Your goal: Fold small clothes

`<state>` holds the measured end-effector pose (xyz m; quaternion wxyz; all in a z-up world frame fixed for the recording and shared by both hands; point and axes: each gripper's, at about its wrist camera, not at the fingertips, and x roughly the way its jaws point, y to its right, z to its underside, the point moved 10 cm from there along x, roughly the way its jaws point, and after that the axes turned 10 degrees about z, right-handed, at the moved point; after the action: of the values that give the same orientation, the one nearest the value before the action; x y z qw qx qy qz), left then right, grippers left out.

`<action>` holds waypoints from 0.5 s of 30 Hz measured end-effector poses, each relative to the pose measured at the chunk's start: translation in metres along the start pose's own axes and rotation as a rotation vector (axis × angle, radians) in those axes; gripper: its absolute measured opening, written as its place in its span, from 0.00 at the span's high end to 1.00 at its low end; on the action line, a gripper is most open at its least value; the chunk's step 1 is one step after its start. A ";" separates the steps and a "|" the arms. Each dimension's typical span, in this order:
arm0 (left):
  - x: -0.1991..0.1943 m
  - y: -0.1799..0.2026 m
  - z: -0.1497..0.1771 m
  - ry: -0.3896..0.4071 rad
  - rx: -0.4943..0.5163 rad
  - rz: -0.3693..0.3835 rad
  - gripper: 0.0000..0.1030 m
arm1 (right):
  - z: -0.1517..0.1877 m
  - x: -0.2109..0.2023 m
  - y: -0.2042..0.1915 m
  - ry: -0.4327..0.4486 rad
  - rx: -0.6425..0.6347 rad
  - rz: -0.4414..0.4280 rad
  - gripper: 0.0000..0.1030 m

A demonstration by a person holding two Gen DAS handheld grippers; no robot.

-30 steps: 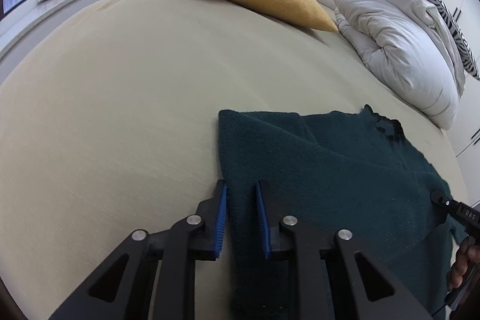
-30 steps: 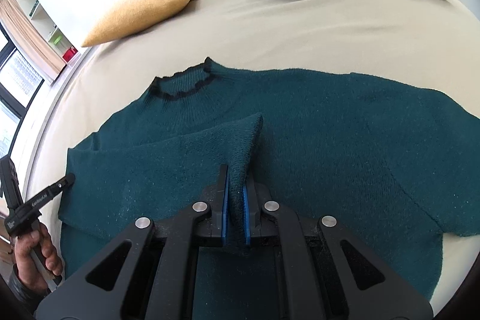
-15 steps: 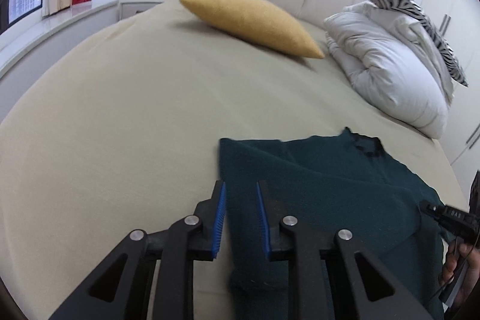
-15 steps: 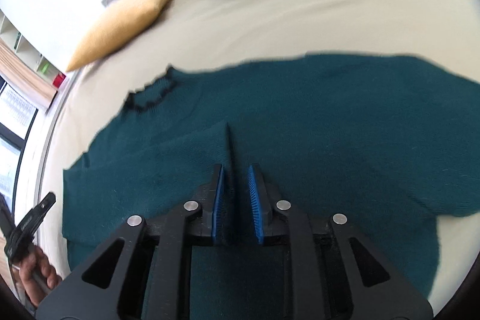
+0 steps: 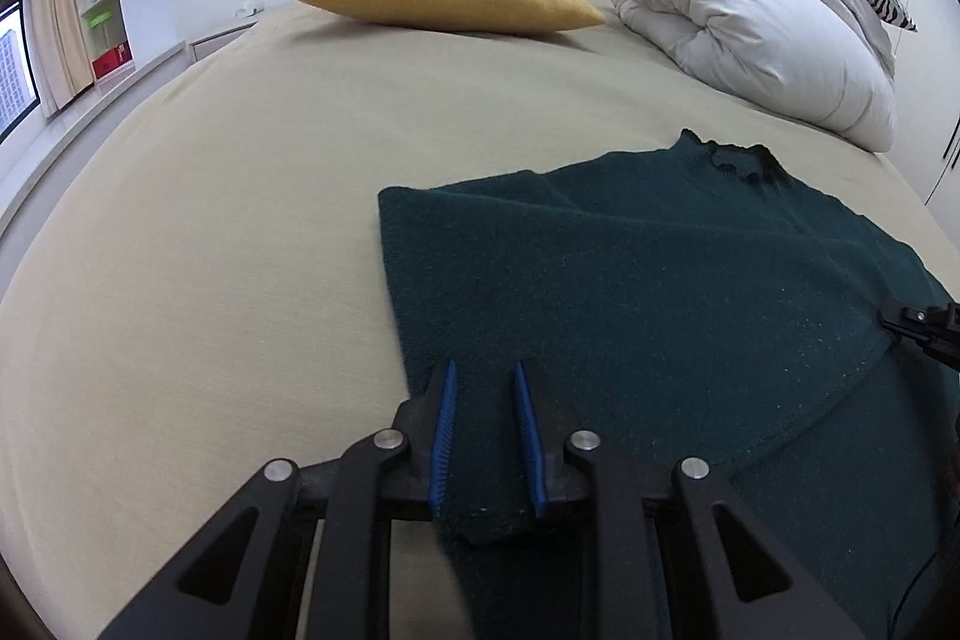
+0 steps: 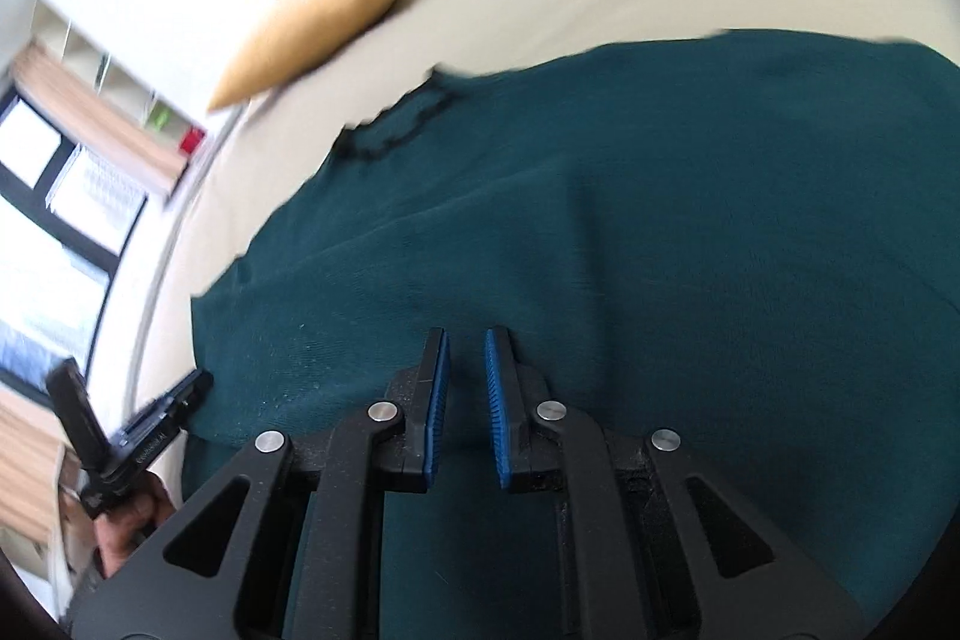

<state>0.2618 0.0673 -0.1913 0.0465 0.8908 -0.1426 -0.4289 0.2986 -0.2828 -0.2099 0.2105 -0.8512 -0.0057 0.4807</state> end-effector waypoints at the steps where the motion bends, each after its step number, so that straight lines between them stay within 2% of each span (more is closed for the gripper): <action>1: -0.003 -0.002 0.000 -0.002 -0.008 -0.008 0.77 | 0.000 -0.008 0.010 0.012 0.011 0.018 0.90; 2: -0.008 -0.004 -0.002 0.000 -0.020 -0.027 0.77 | 0.000 -0.018 0.021 0.025 0.025 0.032 0.82; 3: -0.013 -0.006 -0.002 0.001 -0.031 -0.047 0.71 | 0.001 -0.031 0.044 0.040 0.053 0.111 0.79; 4: -0.018 -0.007 -0.003 0.008 -0.047 -0.052 0.69 | 0.003 -0.042 0.066 0.059 0.082 0.133 0.79; 7: -0.035 0.002 -0.008 0.042 -0.053 -0.034 0.56 | 0.005 -0.093 0.118 0.133 0.196 0.131 0.74; 9: -0.039 0.012 -0.009 0.051 -0.023 -0.039 0.47 | 0.008 -0.125 0.154 0.189 0.265 0.162 0.50; 10: -0.040 0.018 -0.009 0.052 -0.014 -0.030 0.47 | 0.011 -0.144 0.175 0.228 0.319 0.161 0.46; 15: -0.023 0.028 -0.007 0.027 -0.035 -0.010 0.46 | 0.027 -0.196 0.270 0.291 0.527 0.153 0.44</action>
<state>0.2475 0.0473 -0.1634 0.0618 0.8963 -0.1299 -0.4195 0.1189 -0.5605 -0.1605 0.3856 -0.8252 0.2135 0.3531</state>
